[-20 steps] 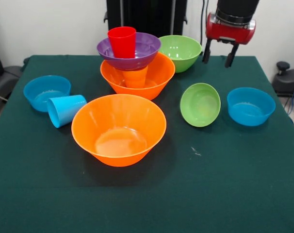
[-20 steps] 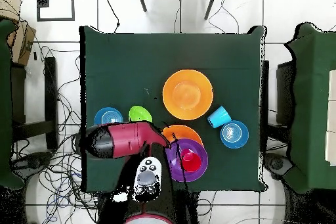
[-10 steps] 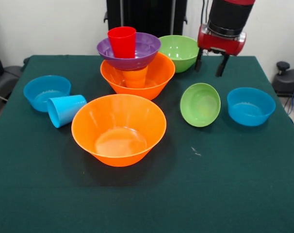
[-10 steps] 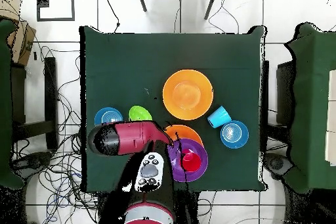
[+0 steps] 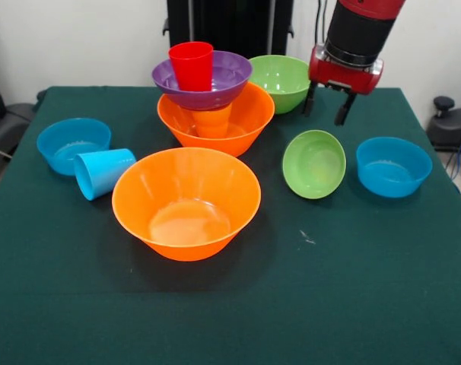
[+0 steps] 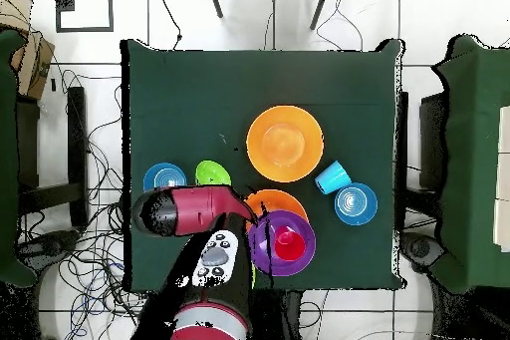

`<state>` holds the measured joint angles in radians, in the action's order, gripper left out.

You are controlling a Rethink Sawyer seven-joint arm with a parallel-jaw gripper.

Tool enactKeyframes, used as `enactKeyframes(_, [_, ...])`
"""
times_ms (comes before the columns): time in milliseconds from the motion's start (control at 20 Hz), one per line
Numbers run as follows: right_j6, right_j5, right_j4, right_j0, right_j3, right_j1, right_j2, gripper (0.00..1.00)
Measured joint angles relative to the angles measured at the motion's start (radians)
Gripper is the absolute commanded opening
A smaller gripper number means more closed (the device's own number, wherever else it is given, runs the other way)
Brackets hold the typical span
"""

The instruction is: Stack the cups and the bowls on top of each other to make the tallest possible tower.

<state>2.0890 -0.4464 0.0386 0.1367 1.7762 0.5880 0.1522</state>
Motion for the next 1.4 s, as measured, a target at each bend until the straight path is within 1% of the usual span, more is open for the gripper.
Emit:
enactKeyframes(100, [0.006, 0.010, -0.021, 0.017, -0.002, -0.011, 0.011, 1.00])
enactKeyframes(450, [0.016, 0.031, -0.059, 0.040, -0.003, -0.020, 0.023, 1.00])
enactKeyframes(750, [0.016, 0.061, -0.085, 0.048, -0.003, -0.020, 0.028, 1.00])
enactKeyframes(1000, [0.016, 0.065, -0.102, 0.050, -0.003, -0.020, 0.033, 1.00])
enactKeyframes(1400, [0.017, 0.097, -0.135, 0.073, -0.002, -0.020, 0.049, 1.00])
